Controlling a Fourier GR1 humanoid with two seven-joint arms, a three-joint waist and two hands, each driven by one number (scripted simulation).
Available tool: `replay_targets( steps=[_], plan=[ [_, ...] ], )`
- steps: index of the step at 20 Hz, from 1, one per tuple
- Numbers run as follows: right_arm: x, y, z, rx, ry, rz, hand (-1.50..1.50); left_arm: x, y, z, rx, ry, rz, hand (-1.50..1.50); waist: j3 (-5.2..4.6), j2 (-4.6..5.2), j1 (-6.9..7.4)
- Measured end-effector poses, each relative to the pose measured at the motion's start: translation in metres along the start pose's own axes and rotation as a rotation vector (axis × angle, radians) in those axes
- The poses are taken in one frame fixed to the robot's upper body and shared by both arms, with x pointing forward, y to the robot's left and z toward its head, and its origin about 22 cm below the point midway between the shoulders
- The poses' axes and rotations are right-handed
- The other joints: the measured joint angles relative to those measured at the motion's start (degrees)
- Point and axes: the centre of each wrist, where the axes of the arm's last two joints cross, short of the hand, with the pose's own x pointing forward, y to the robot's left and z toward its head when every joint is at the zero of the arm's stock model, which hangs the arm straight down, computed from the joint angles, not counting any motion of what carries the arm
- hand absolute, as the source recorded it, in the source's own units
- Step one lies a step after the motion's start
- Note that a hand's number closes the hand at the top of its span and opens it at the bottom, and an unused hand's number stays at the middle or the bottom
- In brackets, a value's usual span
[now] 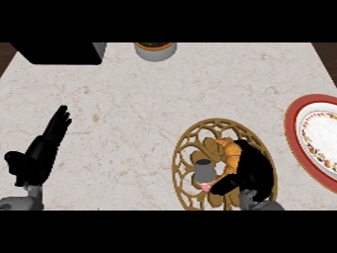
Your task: Pick the croissant from the placemat and place it in the plate
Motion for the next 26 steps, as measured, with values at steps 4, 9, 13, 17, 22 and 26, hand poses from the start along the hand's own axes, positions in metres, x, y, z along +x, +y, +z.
replay_targets(
  steps=[4,9,13,17,22,26],
  plan=[
    [-0.005,0.002,-0.012,-0.008,-0.026,-0.012,1.5,0.001,0.001,0.0,0.001,0.0,0.002,0.0,-0.4,-0.39,-0.14],
    [-0.049,-0.015,-0.025,-0.027,-0.091,-0.025,1.5,-0.008,0.002,0.002,0.023,0.008,0.003,0.0,-0.16,-0.59,-0.82],
    [-0.13,-0.054,-0.052,-0.063,-0.049,0.046,1.5,-0.013,0.009,0.007,0.058,0.021,0.007,0.0,0.35,-0.65,-3.94],
    [-0.204,-0.107,-0.069,-0.146,-0.048,0.11,1.5,-0.015,0.016,0.013,0.084,0.033,0.01,0.0,0.66,-0.7,-5.46],
    [-0.274,-0.18,-0.072,-0.259,-0.131,0.111,1.5,-0.019,0.022,0.02,0.091,0.044,0.005,0.0,0.72,-0.78,-5.63],
    [-0.329,-0.228,-0.061,-0.319,-0.208,0.083,1.5,-0.016,0.019,0.019,0.077,0.035,0.004,0.0,0.65,-0.58,-4.68]
  ],
)
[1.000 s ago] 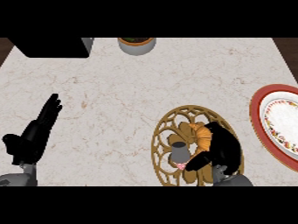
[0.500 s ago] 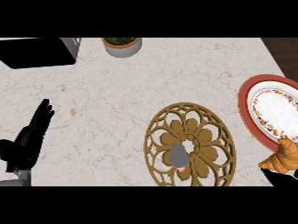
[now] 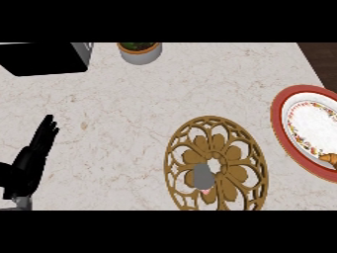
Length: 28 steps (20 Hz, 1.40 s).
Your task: Pick the croissant from the placemat and place it in the plate
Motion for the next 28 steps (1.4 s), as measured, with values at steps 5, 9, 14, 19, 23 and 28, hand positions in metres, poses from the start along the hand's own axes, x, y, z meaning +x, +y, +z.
replay_targets(
  steps=[5,9,14,19,23,28],
  plan=[
    [-0.054,-0.048,0.018,-0.127,-0.075,-0.053,1.5,0.006,-0.008,-0.008,-0.025,-0.015,-0.003,0.0,-0.15,0.4,1.75],
    [-0.076,-0.072,0.03,-0.258,-0.13,-0.092,1.5,0.009,-0.01,-0.01,-0.044,-0.021,0.001,0.0,-0.24,0.59,2.91],
    [-0.073,-0.096,0.024,-0.316,-0.182,-0.14,1.5,0.01,-0.02,-0.018,-0.064,-0.028,-0.002,0.0,-0.32,0.8,3.84],
    [-0.05,-0.106,0.005,-0.317,-0.212,-0.164,1.5,0.013,-0.019,-0.018,-0.067,-0.032,-0.005,0.0,-0.34,0.88,4.39],
    [-0.022,-0.109,-0.011,-0.283,-0.24,-0.175,1.5,0.013,-0.02,-0.019,-0.072,-0.035,-0.003,0.0,-0.35,0.91,4.55],
    [0.012,-0.087,-0.038,-0.218,-0.266,-0.209,1.5,0.015,-0.027,-0.019,-0.085,-0.031,-0.007,0.0,-0.34,0.95,4.94]
  ],
)
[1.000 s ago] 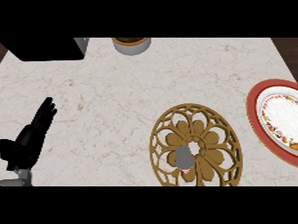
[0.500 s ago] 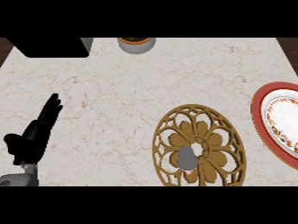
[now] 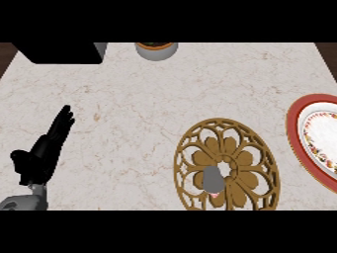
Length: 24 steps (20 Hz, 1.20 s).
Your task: Pick the croissant from the placemat and place it in the plate
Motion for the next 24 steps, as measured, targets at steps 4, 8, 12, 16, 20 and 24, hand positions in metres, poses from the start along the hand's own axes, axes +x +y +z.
replay_targets(
  steps=[4,8,12,16,20,24],
  plan=[
    [0.021,0.038,-0.025,0.028,-0.014,-0.026,1.5,0.001,0.002,0.001,-0.003,-0.003,0.003,0.0,0.01,0.05,0.32],
    [0.042,0.074,-0.04,0.051,-0.026,-0.048,1.5,0.002,-0.002,-0.002,0.003,0.001,0.006,0.0,0.01,0.04,0.19],
    [0.053,0.103,-0.062,0.071,-0.015,-0.054,1.5,0.0,0.0,-0.001,0.001,-0.002,0.006,0.0,0.03,0.06,0.27],
    [0.064,0.133,-0.076,0.021,0.061,-0.162,-1.5,0.001,-0.001,0.0,-0.003,-0.006,0.003,0.0,0.04,0.07,0.47],
    [0.069,0.153,-0.085,0.029,0.145,-0.184,-1.5,-0.002,0.003,-0.005,-0.005,-0.007,0.006,0.0,0.04,0.08,0.24],
    [0.067,0.165,-0.097,0.038,0.208,-0.235,-1.5,0.006,0.0,-0.004,-0.001,-0.005,0.005,0.0,0.07,0.07,0.27]
  ],
)
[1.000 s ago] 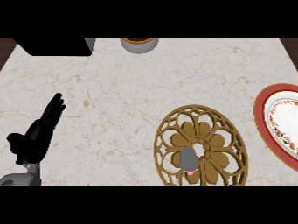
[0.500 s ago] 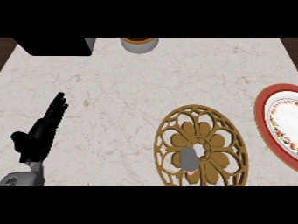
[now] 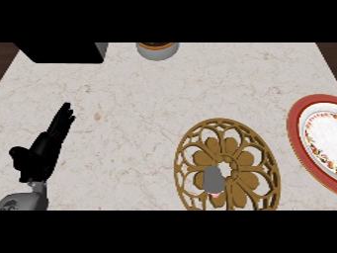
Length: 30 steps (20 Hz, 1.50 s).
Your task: Pick the croissant from the placemat and place it in the plate
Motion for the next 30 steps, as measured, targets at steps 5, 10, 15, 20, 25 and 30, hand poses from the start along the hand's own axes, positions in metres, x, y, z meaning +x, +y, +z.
replay_targets(
  steps=[5,10,15,20,25,30],
  plan=[
    [-0.011,0.0,-0.005,-0.087,0.01,-0.171,-1.5,-0.006,0.002,-0.001,0.001,0.002,0.001,0.0,0.01,0.02,-0.21],
    [-0.033,-0.03,0.001,-0.166,0.022,-0.383,-1.5,-0.006,0.015,0.002,0.017,0.007,-0.005,0.0,0.01,-0.14,-0.78],
    [-0.08,-0.067,0.023,-0.193,0.032,-0.537,-1.5,-0.008,0.002,0.006,0.016,0.005,-0.001,0.0,0.04,-0.1,-0.82],
    [-0.133,-0.104,0.061,-0.207,0.003,-0.576,-1.5,-0.01,0.011,0.003,0.019,-0.002,-0.002,0.0,0.13,0.1,-0.64],
    [-0.161,-0.135,0.09,-0.172,-0.036,-0.562,-1.5,-0.006,0.008,0.0,0.008,0.004,0.002,0.0,0.22,0.14,-0.33],
    [-0.177,-0.147,0.111,-0.154,0.001,-0.498,-1.5,-0.008,0.006,0.003,0.008,0.006,0.005,0.0,0.32,0.14,-0.09]
  ],
)
